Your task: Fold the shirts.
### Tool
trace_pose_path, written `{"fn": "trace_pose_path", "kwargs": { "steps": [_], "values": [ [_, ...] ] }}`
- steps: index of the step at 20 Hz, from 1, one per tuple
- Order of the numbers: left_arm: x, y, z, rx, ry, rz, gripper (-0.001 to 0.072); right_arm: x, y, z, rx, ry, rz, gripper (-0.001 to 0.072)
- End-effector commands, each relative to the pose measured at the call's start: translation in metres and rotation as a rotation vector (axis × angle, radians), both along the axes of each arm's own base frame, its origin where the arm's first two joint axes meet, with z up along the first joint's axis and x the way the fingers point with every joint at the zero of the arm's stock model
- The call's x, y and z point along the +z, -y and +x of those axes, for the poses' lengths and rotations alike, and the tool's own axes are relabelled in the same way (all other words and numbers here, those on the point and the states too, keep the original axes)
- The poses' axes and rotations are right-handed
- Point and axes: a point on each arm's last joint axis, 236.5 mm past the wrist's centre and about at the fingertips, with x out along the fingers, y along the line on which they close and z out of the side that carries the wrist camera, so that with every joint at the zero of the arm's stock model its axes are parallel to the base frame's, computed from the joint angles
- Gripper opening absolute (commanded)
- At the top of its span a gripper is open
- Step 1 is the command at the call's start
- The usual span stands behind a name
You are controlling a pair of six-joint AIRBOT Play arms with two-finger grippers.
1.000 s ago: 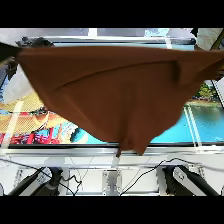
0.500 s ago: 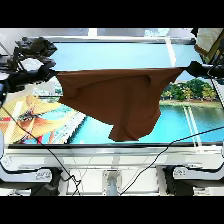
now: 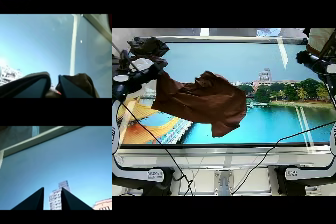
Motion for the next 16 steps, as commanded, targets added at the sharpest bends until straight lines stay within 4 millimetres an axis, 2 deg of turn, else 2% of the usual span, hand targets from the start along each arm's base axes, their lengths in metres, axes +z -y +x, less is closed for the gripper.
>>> {"fn": "trace_pose_path", "kwargs": {
  "steps": [1,3,5,6,8,10,11,12,13,14,15,16],
  "values": [
    [0.028,0.006,0.008,-0.007,0.054,-0.068,0.0481,0.025,-0.018,0.002,0.02,0.06,0.1,0.0268],
    [0.065,0.018,0.011,-0.074,0.115,-0.087,0.0481,0.043,-0.042,-0.005,0.151,0.061,0.028,0.0269],
    [0.123,0.027,0.012,-0.142,0.217,-0.074,0.048,0.075,-0.068,-0.017,0.283,0.095,-0.06,0.0269],
    [0.158,0.032,0.011,-0.169,0.284,-0.052,0.0479,0.097,-0.075,-0.024,0.314,0.131,-0.091,0.0269],
    [0.249,0.044,-0.004,-0.231,0.463,0.039,0.0477,0.157,-0.085,-0.042,0.337,0.246,-0.136,0.0269],
    [0.334,0.057,-0.037,-0.279,0.638,0.214,0.0473,0.212,-0.092,-0.067,0.336,0.348,-0.191,0.0269],
    [0.364,0.06,-0.056,-0.282,0.689,0.338,0.0439,0.234,-0.096,-0.082,0.343,0.379,-0.234,0.0273],
    [0.389,0.059,-0.077,-0.267,0.711,0.474,0.0377,0.248,-0.102,-0.099,0.362,0.391,-0.286,0.0316],
    [0.403,0.053,-0.095,-0.228,0.705,0.581,0.0335,0.257,-0.107,-0.117,0.374,0.38,-0.361,0.034],
    [0.409,0.042,-0.113,-0.172,0.664,0.678,0.0335,0.26,-0.106,-0.133,0.373,0.349,-0.423,0.0341],
    [0.405,0.027,-0.129,-0.123,0.59,0.762,0.0335,0.256,-0.103,-0.147,0.365,0.301,-0.477,0.0341],
    [0.392,0.005,-0.145,-0.066,0.471,0.854,0.0335,0.248,-0.093,-0.161,0.342,0.23,-0.523,0.0341]
  ]
}}
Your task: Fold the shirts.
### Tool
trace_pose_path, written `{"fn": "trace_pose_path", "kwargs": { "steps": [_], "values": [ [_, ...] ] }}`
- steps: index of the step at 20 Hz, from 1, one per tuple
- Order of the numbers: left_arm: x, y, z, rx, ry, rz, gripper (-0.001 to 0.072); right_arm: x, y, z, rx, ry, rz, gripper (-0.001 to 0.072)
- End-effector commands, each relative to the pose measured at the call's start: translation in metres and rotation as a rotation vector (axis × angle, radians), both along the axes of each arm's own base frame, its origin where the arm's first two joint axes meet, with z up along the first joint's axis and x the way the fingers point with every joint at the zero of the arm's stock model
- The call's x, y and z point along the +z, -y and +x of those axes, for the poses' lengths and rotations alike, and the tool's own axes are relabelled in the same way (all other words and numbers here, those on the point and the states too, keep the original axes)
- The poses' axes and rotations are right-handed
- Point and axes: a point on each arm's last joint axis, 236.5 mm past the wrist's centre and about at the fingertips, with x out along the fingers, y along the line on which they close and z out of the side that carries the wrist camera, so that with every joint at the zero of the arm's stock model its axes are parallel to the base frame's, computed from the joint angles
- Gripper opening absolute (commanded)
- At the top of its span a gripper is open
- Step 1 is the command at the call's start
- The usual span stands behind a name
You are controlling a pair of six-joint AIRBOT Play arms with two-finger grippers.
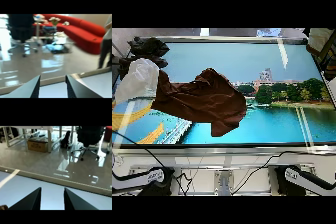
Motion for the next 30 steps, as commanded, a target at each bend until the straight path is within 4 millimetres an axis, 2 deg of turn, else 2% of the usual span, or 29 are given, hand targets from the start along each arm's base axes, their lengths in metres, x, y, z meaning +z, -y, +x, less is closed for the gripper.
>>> {"fn": "trace_pose_path", "kwargs": {
  "steps": [1,2,3,5,7,10,11,12,13,15,17,19,22,25,27,30],
  "values": [
    [-0.01,-0.07,-0.063,0.374,-0.164,0.288,0.0335,-0.014,0.016,-0.054,-0.084,-0.143,-0.204,0.0341],
    [-0.032,-0.1,-0.078,0.488,-0.271,0.329,0.0335,-0.031,0.025,-0.065,-0.099,-0.225,-0.23,0.0341],
    [-0.053,-0.121,-0.086,0.555,-0.363,0.337,0.0335,-0.049,0.028,-0.074,-0.089,-0.302,-0.233,0.0341],
    [-0.096,-0.143,-0.085,0.581,-0.498,0.259,0.0335,-0.091,0.037,-0.085,-0.077,-0.463,-0.17,0.0341],
    [-0.146,-0.151,-0.085,0.547,-0.641,0.194,0.0335,-0.142,0.036,-0.094,-0.038,-0.628,-0.101,0.0339],
    [-0.222,-0.17,-0.097,0.545,-0.859,0.136,0.034,-0.239,0.028,-0.108,0.007,-0.878,0.025,0.0341],
    [-0.245,-0.172,-0.1,0.54,-0.916,0.122,0.0372,-0.273,0.024,-0.117,0.016,-0.965,0.079,0.0343],
    [-0.268,-0.172,-0.103,0.528,-0.972,0.109,0.0429,-0.306,0.014,-0.13,0.042,-1.052,0.136,0.0356],
    [-0.287,-0.17,-0.105,0.513,-1.019,0.097,0.0444,-0.332,0.0,-0.142,0.079,-1.121,0.207,0.0402],
    [-0.322,-0.16,-0.107,0.463,-1.103,0.056,0.0446,-0.371,-0.035,-0.157,0.146,-1.188,0.403,0.0403],
    [-0.344,-0.151,-0.109,0.424,-1.158,0.023,0.0446,-0.405,-0.059,-0.163,0.137,-1.216,0.541,0.0406],
    [-0.353,-0.149,-0.109,0.412,-1.176,0.014,0.0447,-0.439,-0.077,-0.173,0.095,-1.256,0.57,0.0408],
    [-0.352,-0.151,-0.106,0.408,-1.158,0.031,0.0447,-0.456,-0.12,-0.176,0.12,-1.255,0.605,0.0416],
    [-0.352,-0.151,-0.106,0.409,-1.157,0.031,0.0447,-0.468,-0.149,-0.161,0.099,-1.219,0.595,0.0416],
    [-0.352,-0.151,-0.106,0.409,-1.157,0.03,0.0447,-0.482,-0.164,-0.151,0.061,-1.23,0.642,0.0416],
    [-0.352,-0.151,-0.106,0.409,-1.156,0.03,0.0447,-0.509,-0.177,-0.15,0.031,-1.294,0.698,0.0416]
  ]
}}
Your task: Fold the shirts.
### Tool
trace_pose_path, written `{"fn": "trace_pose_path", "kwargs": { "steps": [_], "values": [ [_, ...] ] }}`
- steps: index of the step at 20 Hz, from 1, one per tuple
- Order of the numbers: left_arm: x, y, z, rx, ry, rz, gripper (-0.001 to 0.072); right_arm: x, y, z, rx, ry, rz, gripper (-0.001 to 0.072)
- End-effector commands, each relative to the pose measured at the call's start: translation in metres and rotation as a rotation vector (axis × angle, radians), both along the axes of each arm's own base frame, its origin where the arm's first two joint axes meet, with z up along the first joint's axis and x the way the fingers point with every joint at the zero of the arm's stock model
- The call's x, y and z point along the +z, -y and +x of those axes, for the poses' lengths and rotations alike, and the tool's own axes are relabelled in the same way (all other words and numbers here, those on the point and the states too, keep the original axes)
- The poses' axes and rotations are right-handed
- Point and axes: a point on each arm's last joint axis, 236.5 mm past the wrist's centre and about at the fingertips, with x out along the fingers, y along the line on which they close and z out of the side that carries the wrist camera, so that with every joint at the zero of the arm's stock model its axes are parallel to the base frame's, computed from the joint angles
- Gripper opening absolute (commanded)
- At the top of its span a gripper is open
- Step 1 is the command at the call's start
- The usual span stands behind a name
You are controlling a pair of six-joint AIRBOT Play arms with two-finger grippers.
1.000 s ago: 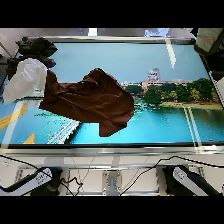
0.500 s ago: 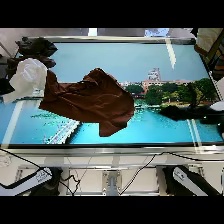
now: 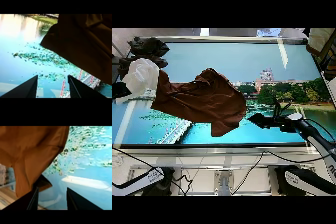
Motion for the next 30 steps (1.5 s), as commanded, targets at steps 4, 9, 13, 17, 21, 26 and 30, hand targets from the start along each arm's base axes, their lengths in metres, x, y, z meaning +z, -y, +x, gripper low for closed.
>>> {"fn": "trace_pose_path", "kwargs": {
  "steps": [4,9,13,17,21,26,30],
  "values": [
    [-0.001,0.0,0.001,0.001,0.002,-0.001,0.0447,-0.025,-0.025,0.037,-0.123,-0.021,0.067,0.0415],
    [-0.006,-0.003,0.0,0.001,-0.009,0.006,0.0446,-0.015,-0.034,0.076,-0.122,0.029,0.077,0.0413],
    [-0.035,0.003,-0.009,0.0,-0.108,-0.052,0.0431,-0.013,-0.037,0.085,-0.094,0.052,0.062,0.0368],
    [-0.088,0.015,-0.029,0.004,-0.274,-0.151,0.0433,-0.018,-0.036,0.081,-0.06,0.059,0.032,0.0161],
    [-0.121,0.017,-0.036,0.023,-0.31,-0.172,0.044,-0.018,-0.036,0.081,-0.03,0.09,0.014,0.0029],
    [-0.145,0.009,-0.045,0.069,-0.321,-0.184,0.0616,-0.018,-0.036,0.081,-0.029,0.09,0.013,0.0029],
    [-0.159,-0.002,-0.045,0.165,-0.273,-0.259,0.0616,-0.018,-0.036,0.08,-0.029,0.09,0.013,0.0029]
  ]
}}
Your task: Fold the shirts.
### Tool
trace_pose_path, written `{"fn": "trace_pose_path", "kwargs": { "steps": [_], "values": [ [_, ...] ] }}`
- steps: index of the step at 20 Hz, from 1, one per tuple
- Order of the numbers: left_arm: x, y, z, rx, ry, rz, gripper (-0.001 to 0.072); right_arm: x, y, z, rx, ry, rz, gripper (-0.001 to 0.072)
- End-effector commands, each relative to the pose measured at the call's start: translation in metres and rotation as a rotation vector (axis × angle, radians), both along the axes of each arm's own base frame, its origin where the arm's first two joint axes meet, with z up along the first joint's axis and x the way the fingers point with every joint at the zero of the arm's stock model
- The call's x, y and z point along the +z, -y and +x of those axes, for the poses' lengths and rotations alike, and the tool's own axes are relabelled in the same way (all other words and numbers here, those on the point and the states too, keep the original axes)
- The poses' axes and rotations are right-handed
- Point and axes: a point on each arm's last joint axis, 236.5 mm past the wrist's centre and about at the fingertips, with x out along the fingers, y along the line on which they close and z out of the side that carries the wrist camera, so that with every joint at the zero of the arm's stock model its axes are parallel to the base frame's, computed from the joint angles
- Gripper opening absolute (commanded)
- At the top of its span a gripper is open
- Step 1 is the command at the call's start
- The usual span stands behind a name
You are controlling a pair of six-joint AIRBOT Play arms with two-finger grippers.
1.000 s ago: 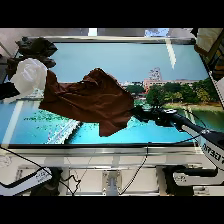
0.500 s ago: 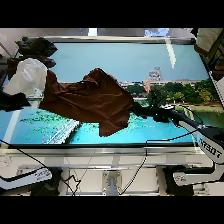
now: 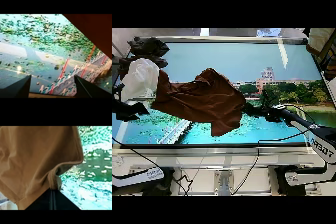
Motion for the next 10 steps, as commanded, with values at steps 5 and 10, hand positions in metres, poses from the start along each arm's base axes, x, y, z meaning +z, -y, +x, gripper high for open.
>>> {"fn": "trace_pose_path", "kwargs": {
  "steps": [5,10],
  "values": [
    [-0.021,-0.006,0.058,0.2,0.215,-0.134,0.0616,0.0,-0.001,0.0,0.004,0.001,0.002,0.0029],
    [-0.047,-0.022,0.086,0.308,0.278,-0.142,0.0614,0.001,-0.001,-0.001,0.005,0.0,0.003,0.0029]
  ]
}}
